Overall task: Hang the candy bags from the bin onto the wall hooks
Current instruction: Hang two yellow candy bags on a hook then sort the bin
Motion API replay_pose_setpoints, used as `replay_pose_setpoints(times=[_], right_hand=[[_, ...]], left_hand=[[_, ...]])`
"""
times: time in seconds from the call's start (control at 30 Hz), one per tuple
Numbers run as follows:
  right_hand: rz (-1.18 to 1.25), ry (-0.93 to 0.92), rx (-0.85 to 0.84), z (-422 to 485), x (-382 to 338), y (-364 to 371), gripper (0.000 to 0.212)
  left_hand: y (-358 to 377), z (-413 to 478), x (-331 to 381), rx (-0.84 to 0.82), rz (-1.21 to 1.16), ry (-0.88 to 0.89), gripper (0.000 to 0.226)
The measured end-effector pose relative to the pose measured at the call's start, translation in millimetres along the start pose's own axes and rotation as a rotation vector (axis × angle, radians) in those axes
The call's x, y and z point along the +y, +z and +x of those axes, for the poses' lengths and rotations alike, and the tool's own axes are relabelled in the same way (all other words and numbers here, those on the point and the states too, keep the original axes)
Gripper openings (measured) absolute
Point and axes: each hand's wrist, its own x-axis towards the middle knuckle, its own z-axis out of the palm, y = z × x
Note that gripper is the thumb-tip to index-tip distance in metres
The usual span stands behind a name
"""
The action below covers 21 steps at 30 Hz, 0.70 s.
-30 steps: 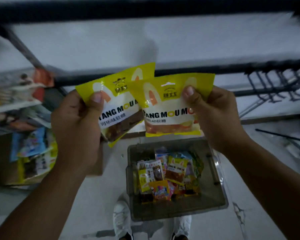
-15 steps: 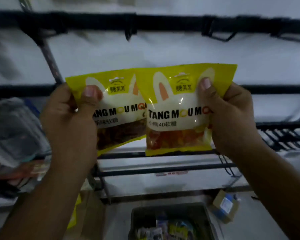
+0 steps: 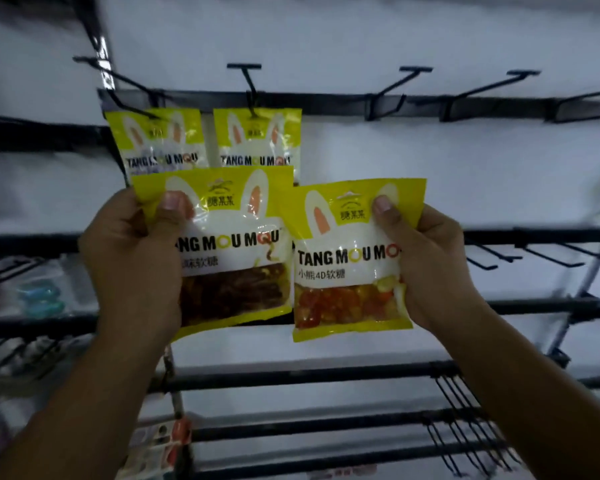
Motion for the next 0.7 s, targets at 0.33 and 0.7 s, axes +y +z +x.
replay_pose_setpoints(times=[0.33, 0.7], right_hand=[[-0.046, -0.023, 0.052, 35, -33, 1, 0.022], [-0.082, -0.045, 0.179, 93, -51, -15, 0.023]], left_hand=[[20, 26, 35, 0.05, -0.085, -0.017, 0.022], [36, 35, 40, 0.049, -0.124, -0.058, 0.025]])
